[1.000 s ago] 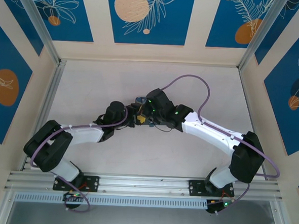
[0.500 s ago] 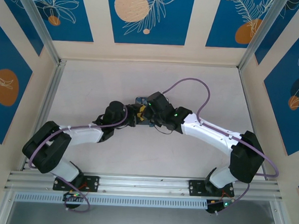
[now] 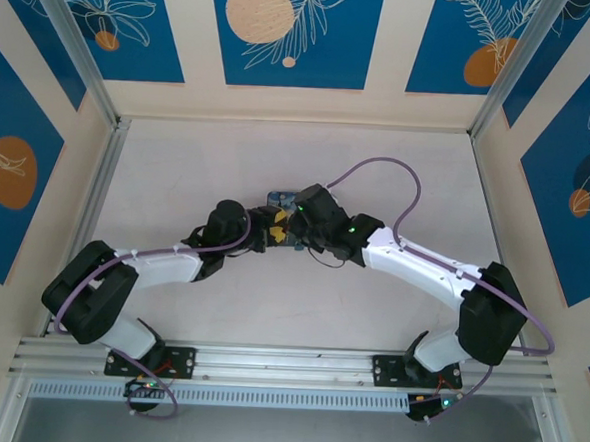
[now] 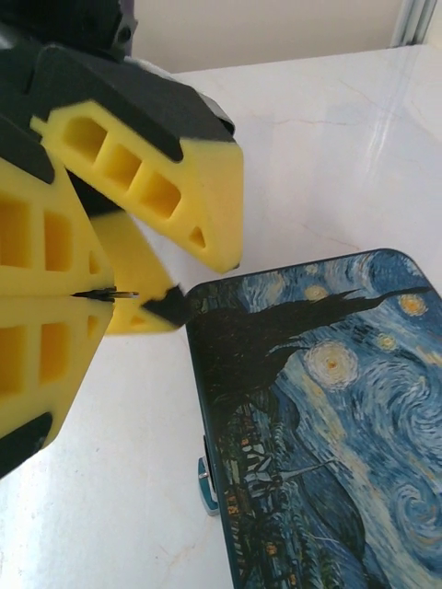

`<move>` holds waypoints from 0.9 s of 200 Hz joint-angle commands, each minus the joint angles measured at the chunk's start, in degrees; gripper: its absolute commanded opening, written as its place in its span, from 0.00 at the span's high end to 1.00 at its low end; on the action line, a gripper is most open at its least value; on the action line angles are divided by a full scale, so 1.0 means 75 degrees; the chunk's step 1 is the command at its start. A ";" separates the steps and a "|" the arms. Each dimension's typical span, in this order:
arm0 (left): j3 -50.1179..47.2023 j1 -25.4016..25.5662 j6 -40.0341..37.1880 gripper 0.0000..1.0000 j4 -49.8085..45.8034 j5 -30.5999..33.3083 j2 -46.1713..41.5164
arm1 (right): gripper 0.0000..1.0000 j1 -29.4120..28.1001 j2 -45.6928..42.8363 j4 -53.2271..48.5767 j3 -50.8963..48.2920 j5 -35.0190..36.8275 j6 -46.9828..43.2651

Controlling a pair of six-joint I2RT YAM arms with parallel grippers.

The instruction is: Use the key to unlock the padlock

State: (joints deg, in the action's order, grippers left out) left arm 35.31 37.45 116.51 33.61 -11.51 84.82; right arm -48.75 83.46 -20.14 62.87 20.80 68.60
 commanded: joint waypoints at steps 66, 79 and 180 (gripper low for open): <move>0.0027 0.0090 0.0034 0.33 0.0092 -0.0112 -0.0018 | 1.00 0.0078 -0.0151 0.0264 0.0048 0.0067 0.0192; 0.0072 0.0102 0.0073 0.33 0.0165 -0.0130 0.0000 | 1.00 0.0070 -0.0045 0.0317 0.0139 0.0014 0.0193; 0.0021 0.0147 0.0192 0.45 0.0341 -0.0089 -0.0122 | 1.00 -0.0027 0.0372 0.0605 0.0234 -0.0044 0.0353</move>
State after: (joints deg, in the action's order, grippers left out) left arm 35.24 37.80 117.40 34.48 -11.92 84.47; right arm -48.42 86.48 -17.04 64.05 20.29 69.67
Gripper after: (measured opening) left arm 0.588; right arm 0.065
